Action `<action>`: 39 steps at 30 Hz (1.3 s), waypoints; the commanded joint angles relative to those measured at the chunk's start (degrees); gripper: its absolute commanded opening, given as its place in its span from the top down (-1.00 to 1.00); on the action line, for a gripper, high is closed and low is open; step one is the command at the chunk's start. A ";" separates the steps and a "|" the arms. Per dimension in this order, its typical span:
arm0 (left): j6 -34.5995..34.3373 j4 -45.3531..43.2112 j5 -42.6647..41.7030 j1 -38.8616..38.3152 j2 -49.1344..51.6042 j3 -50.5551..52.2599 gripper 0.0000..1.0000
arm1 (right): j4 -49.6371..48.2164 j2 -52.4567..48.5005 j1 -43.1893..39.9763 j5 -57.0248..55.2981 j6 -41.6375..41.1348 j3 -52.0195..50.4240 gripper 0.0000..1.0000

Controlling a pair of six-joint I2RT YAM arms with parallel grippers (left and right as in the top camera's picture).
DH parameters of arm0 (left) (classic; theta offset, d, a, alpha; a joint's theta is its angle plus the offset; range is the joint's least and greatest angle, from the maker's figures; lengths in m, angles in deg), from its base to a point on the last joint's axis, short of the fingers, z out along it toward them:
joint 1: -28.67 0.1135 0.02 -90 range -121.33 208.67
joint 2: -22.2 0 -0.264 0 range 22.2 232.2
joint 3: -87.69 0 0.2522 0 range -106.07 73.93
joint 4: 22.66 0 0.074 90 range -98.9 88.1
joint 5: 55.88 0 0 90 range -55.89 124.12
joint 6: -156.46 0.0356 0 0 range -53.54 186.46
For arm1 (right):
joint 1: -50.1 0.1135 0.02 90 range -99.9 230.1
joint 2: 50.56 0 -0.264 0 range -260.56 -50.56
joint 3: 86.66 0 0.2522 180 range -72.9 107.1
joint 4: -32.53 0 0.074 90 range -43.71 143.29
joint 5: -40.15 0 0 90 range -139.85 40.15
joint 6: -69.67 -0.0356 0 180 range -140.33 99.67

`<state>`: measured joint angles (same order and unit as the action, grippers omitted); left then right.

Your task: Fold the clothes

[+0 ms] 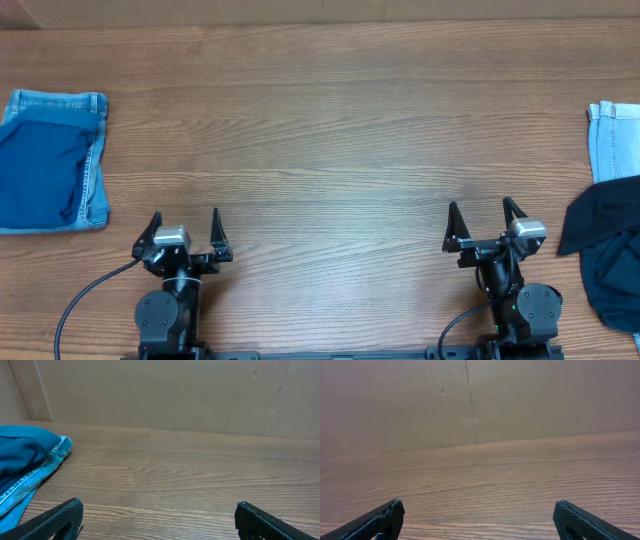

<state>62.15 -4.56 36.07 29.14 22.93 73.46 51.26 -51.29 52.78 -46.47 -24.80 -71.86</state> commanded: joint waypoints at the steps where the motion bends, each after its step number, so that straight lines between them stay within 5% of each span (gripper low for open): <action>1: 0.04 -0.09 -0.48 0.35 -0.42 0.20 -1.00 | -0.33 0.50 0.26 -0.76 -0.09 -0.57 -1.00; 14: 0.04 -0.72 -0.48 0.35 -0.42 0.20 -1.00 | -0.50 0.50 0.26 -0.74 -0.13 -0.57 -1.00; 19: -0.04 -0.74 -0.09 0.35 -0.42 0.20 -1.00 | 0.42 0.44 0.20 -2.95 -6.60 -0.26 -1.00; 24: -9.64 4.70 -0.55 0.35 -0.42 -2.82 -1.00 | 8.44 -3.48 0.20 -6.86 -8.02 8.09 -1.00; 31: -7.65 19.06 -0.48 0.35 5.79 -20.74 -1.00 | 22.23 -23.91 0.09 -12.59 -7.98 30.69 -1.00; 39: -5.77 33.29 -6.29 0.35 31.23 -43.17 -1.00 | 40.83 -55.95 -4.44 -9.33 -5.31 58.86 -1.00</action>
<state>54.52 27.70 34.91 29.14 47.83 35.58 91.56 -103.25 49.59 -56.70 -32.02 -18.56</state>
